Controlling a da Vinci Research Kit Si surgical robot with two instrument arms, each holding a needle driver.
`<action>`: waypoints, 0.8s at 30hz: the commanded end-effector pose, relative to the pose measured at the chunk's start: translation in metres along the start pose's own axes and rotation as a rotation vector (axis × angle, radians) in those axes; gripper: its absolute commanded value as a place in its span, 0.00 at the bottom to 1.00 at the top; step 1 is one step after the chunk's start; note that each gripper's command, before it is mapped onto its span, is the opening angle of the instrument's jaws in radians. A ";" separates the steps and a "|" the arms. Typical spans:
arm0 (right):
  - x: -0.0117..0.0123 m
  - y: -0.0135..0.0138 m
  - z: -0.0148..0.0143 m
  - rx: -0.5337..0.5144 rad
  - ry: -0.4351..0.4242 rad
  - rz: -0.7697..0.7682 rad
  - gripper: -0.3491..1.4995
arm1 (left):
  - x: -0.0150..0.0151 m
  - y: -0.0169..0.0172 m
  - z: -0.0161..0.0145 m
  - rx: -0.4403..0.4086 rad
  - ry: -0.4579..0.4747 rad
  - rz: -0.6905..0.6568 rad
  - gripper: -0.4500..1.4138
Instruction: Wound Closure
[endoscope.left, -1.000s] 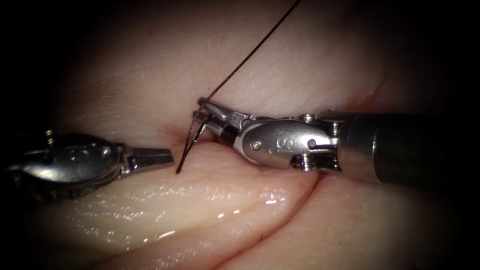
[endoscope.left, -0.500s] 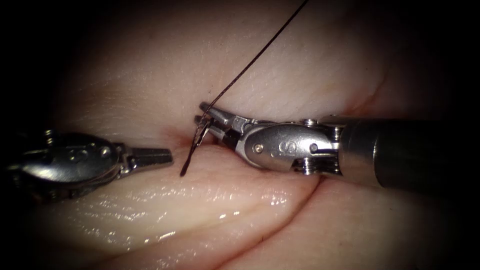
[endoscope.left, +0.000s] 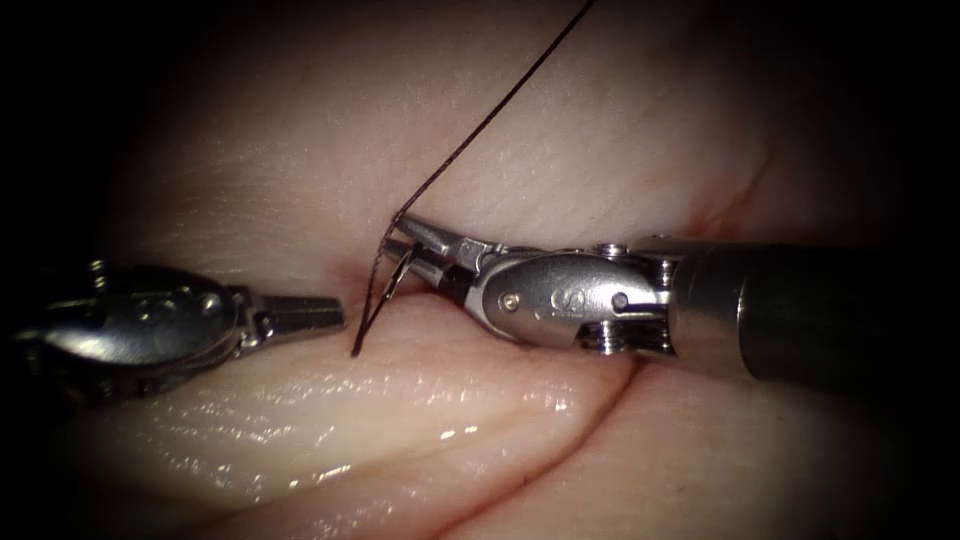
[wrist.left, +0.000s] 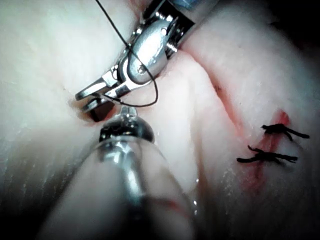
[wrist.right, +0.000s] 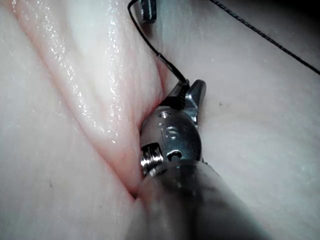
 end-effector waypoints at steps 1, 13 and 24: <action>0.0000 0.0000 0.0008 -0.002 0.003 0.002 0.00 | 0.0000 0.0000 0.0008 -0.001 0.001 0.001 0.06; -0.0005 -0.0005 -0.0003 0.034 -0.010 0.055 0.00 | 0.0000 0.0000 0.0008 0.000 0.001 0.000 0.06; -0.0008 -0.0011 -0.0003 0.063 -0.028 0.067 0.00 | 0.0000 0.0000 0.0007 0.000 0.001 0.000 0.05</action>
